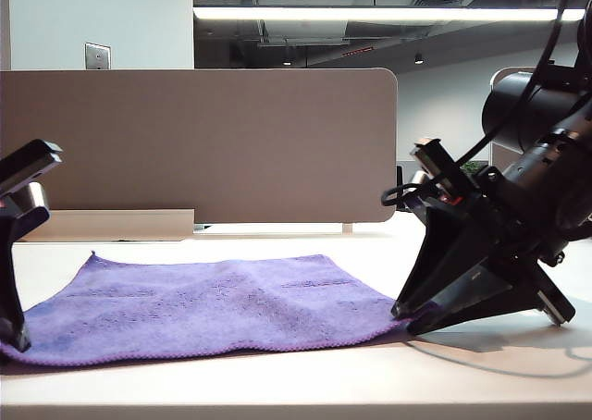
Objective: Fold the bottom of the cloth upward, then fold it vertically to form a square shape.
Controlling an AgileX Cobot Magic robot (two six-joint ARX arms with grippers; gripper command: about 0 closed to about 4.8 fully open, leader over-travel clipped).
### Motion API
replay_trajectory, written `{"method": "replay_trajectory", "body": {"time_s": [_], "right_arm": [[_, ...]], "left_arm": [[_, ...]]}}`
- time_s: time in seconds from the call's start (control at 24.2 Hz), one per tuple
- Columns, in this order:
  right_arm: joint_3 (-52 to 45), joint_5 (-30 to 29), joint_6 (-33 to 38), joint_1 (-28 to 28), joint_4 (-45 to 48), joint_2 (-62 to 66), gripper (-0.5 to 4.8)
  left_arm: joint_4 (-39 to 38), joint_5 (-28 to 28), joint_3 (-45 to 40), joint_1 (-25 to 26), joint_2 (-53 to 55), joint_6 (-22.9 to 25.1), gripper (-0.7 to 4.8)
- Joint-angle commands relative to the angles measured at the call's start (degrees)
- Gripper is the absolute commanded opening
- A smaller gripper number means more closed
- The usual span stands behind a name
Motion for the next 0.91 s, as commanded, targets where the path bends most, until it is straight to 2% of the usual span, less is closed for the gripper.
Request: {"method": "replay_trajectory", "body": {"time_s": [0.04, 0.33, 0.5, 0.78, 0.91], "right_arm": [[0.09, 1.75, -0.37, -0.09, 1.46, -0.26, 1.23], [2.64, 3.63, -0.48, -0.13, -0.42, -0.24, 1.22], [5.77, 4.98, -1.88, -0.13, -4.42, -0.24, 0.9], [5.75, 7.85, -6.99, -0.11, -10.47, -0.2, 0.96], [5.75, 7.72, -7.67, -0.11, -11.19, -0.2, 1.27]], "left_arm": [[-0.85, -3.08, -0.66, -0.04, 0.48, 0.15, 0.66], [-0.85, -3.08, -0.66, -0.04, 0.46, 0.15, 0.66], [0.24, -3.06, -0.66, -0.02, 0.46, -0.07, 0.55], [0.83, -3.06, -0.63, -0.02, 0.46, -0.28, 0.55], [1.05, -3.06, -0.63, -0.02, 0.46, -0.28, 0.55]]}}
